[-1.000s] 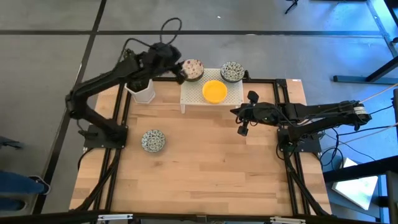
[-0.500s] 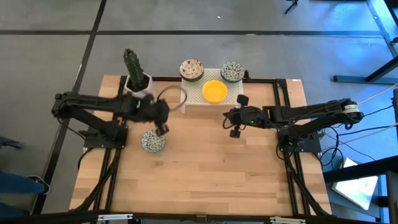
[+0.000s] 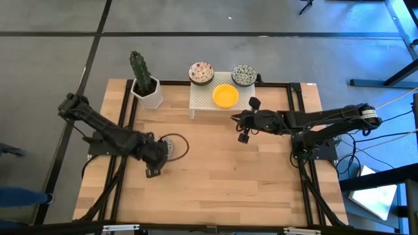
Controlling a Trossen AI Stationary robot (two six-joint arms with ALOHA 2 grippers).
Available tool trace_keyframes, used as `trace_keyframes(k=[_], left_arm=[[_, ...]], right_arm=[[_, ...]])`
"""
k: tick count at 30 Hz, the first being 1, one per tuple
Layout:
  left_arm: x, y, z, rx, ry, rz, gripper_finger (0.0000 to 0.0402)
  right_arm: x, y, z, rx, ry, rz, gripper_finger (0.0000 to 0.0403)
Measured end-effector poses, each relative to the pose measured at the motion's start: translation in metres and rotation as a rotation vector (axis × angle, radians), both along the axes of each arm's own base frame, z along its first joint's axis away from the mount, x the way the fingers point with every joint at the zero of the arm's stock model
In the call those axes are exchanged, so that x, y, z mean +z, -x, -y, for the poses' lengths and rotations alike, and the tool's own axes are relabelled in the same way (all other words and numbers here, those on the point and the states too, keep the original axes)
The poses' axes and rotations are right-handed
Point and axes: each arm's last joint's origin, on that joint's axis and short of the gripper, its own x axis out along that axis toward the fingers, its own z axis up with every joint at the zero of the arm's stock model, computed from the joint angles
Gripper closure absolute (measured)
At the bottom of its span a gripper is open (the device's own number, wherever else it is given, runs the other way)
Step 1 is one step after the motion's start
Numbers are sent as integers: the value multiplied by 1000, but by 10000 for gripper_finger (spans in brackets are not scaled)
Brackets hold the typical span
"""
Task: Pick & Place Mini bowls
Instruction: Stack the blue patterned bowl on top of the other blue patterned bowls on the shelf
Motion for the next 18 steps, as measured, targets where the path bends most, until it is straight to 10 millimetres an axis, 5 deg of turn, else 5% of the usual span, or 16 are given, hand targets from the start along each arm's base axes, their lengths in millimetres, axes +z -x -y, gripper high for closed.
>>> trace_keyframes(k=[9, 18], left_arm=[[-28, -2, 20, -49, -116, -56, 226], [-61, -16, 31, -251, -216, -193, 217]], right_arm=[[-1, 0, -1, -11, -94, 30, 294], [-2, 0, -4, 49, -150, 27, 283]])
